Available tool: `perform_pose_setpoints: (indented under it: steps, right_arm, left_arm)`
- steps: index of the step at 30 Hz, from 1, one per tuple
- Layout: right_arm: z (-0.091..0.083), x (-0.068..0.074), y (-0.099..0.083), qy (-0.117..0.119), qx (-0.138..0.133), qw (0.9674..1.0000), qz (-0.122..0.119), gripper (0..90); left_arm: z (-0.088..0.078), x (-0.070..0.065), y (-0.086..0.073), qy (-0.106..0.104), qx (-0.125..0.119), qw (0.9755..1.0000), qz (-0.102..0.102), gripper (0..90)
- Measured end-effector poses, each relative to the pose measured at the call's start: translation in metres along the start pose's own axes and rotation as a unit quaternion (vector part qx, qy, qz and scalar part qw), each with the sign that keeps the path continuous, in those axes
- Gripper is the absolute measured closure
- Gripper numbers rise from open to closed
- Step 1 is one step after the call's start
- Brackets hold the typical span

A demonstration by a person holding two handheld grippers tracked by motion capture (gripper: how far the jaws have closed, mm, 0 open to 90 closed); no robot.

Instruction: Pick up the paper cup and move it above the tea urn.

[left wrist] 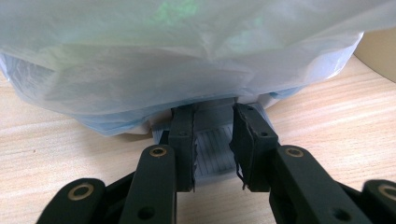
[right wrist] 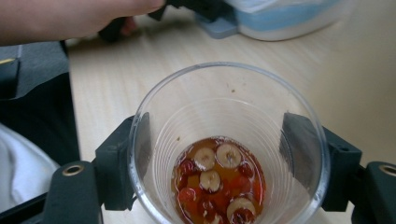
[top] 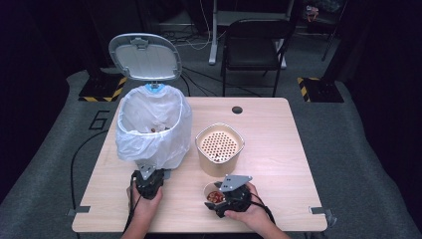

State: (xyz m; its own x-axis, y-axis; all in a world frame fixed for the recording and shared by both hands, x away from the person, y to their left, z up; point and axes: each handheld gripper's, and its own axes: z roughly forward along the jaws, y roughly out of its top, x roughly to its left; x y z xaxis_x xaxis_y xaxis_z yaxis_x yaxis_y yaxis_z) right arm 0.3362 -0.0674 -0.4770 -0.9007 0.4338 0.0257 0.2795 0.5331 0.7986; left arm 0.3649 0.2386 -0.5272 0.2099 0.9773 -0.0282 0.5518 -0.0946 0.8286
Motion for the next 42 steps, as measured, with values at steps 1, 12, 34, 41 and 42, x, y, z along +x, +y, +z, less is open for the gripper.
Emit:
perform_pose_setpoints:
  steps: [1, 12, 34, 41, 42]
  right_arm:
    - [-0.007, -0.009, -0.002, -0.013, -0.006, 0.9999, 0.008, 24.9]
    - [-0.043, -0.056, -0.016, -0.099, -0.022, 0.9932, 0.057, 24.9]
    - [-0.067, -0.104, -0.056, -0.191, -0.039, 0.9705, 0.142, 19.3]
    - [-0.071, -0.105, -0.054, -0.194, -0.054, 0.9687, 0.145, 10.2]
    - [-0.072, -0.104, -0.054, -0.194, -0.054, 0.9687, 0.146, 9.7]
  left_arm:
    - [0.000, 0.000, 0.000, -0.001, 0.000, 1.0000, 0.002, 69.9]
    - [-0.001, 0.001, 0.000, -0.001, 0.000, 1.0000, 0.005, 69.8]
    - [-0.001, 0.001, 0.000, -0.002, 0.000, 1.0000, 0.005, 69.8]
    - [-0.001, 0.001, 0.000, -0.002, 0.000, 1.0000, 0.005, 69.8]
    - [-0.001, 0.001, 0.000, -0.002, 0.000, 1.0000, 0.004, 69.8]
